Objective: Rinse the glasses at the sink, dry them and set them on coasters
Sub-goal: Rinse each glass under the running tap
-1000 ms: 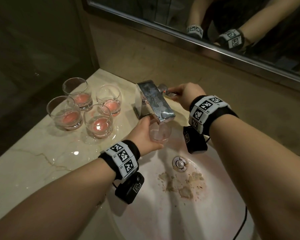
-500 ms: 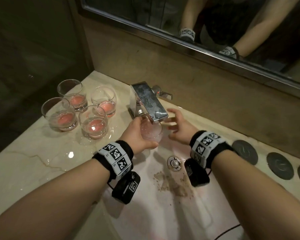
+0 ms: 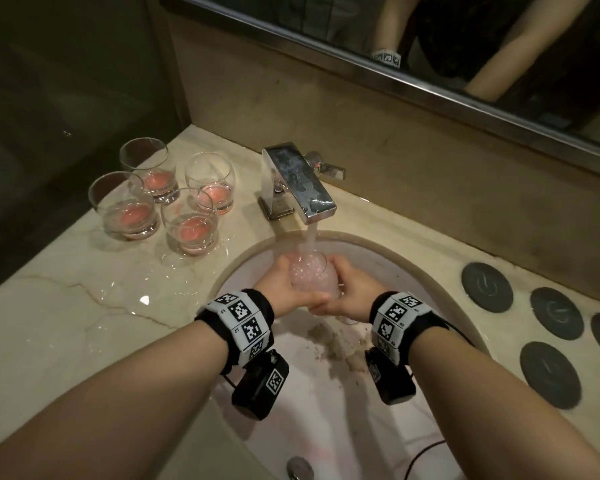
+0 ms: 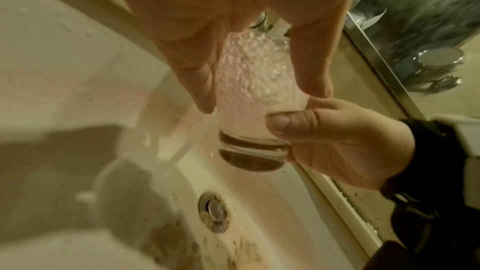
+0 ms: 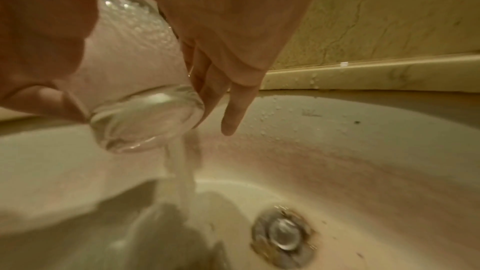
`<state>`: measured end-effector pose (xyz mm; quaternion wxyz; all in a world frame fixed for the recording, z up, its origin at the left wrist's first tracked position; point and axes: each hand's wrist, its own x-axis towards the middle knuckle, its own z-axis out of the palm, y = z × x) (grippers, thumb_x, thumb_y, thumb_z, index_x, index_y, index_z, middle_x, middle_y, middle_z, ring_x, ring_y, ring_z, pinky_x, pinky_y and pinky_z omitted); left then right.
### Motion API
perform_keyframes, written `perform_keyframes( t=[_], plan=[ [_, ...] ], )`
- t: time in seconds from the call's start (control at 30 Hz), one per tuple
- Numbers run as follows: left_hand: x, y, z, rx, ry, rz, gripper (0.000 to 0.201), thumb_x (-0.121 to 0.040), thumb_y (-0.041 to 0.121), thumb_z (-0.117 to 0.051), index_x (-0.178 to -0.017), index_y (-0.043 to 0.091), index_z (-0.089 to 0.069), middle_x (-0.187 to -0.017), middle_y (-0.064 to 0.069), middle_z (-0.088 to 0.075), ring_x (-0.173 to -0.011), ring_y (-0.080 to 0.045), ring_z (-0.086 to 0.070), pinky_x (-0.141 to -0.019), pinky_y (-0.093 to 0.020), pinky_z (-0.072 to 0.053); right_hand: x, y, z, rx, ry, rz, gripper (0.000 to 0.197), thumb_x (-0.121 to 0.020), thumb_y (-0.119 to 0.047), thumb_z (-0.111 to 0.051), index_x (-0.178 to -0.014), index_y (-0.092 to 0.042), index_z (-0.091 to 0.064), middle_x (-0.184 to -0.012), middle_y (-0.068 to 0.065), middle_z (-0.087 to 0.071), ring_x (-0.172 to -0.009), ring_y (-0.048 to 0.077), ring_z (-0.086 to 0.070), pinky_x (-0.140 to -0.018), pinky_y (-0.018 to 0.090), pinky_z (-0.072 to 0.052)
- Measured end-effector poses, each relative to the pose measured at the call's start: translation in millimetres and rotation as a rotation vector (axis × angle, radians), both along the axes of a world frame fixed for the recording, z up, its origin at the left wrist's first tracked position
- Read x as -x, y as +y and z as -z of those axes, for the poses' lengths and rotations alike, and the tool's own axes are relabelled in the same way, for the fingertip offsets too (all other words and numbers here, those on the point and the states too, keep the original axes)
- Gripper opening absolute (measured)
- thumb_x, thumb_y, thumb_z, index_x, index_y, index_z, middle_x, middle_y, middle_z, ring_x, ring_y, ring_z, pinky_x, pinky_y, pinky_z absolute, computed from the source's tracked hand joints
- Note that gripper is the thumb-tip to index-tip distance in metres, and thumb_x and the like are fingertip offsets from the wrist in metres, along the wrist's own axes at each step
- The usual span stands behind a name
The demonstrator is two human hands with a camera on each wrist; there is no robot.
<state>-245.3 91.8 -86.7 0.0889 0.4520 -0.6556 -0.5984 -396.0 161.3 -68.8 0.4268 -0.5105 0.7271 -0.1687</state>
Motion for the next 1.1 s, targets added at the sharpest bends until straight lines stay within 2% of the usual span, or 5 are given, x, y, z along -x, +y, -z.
perform_keyframes(
  t=[0.1, 0.6, 0.8, 0.93, 1.1],
  plan=[
    [-3.9, 9.9, 7.3, -0.066, -0.036, 0.059, 0.107, -0.055, 0.045, -0.087, -0.138, 0.011, -0.029, -0.121, 0.002, -0.052, -0.108, -0.014, -0.054, -0.096, -0.028, -0.045, 6.7, 15.4, 1.2, -0.070, 0.054, -0.051, 0.092, -0.067, -0.034, -0.084, -0.139, -0.023, -0.029, -0.124, -0.002, -0.054, -0.102, 0.015, -0.056, -0.078, 0.021, -0.048],
    [-23.6, 21.7, -9.7, -0.011, -0.227, 0.128, 0.078, -0.077, 0.043, -0.072, -0.140, 0.015, -0.036, -0.141, -0.005, -0.042, -0.124, -0.020, -0.047, -0.103, -0.039, -0.042, 31.2, 15.4, -50.6, -0.260, 0.674, -0.315, 0.088, -0.064, -0.052, -0.077, -0.137, -0.026, -0.033, -0.133, -0.001, -0.043, -0.108, 0.024, -0.054, -0.087, 0.035, -0.048],
    [-27.6, 15.9, -13.1, 0.048, -0.233, 0.096, 0.073, -0.079, 0.042, -0.070, -0.138, 0.014, -0.037, -0.139, -0.006, -0.044, -0.127, -0.019, -0.044, -0.105, -0.034, -0.038, 23.4, 13.9, -35.4, -0.121, 0.425, -0.058, 0.089, -0.066, -0.037, -0.081, -0.137, -0.020, -0.030, -0.128, 0.002, -0.054, -0.101, 0.018, -0.057, -0.085, 0.030, -0.048],
    [-33.1, 8.4, -8.4, 0.072, -0.240, 0.078, 0.074, -0.078, 0.043, -0.070, -0.139, 0.015, -0.037, -0.138, -0.002, -0.045, -0.125, -0.017, -0.044, -0.104, -0.032, -0.037, 11.9, 7.5, -13.8, -0.096, 0.308, 0.007, 0.088, -0.074, -0.030, -0.079, -0.141, -0.018, -0.023, -0.132, 0.002, -0.049, -0.086, 0.011, -0.054, -0.061, 0.013, -0.043],
    [-35.9, -0.6, -6.3, 0.098, -0.233, 0.075, 0.077, -0.077, 0.041, -0.072, -0.140, 0.014, -0.035, -0.140, -0.004, -0.043, -0.127, -0.019, -0.043, -0.103, -0.029, -0.034, 2.1, -8.4, 4.3, -0.066, 0.264, 0.015, 0.089, -0.074, -0.026, -0.079, -0.141, -0.017, -0.022, -0.136, 0.003, -0.047, -0.117, 0.020, -0.051, -0.096, 0.029, -0.042]
  ],
)
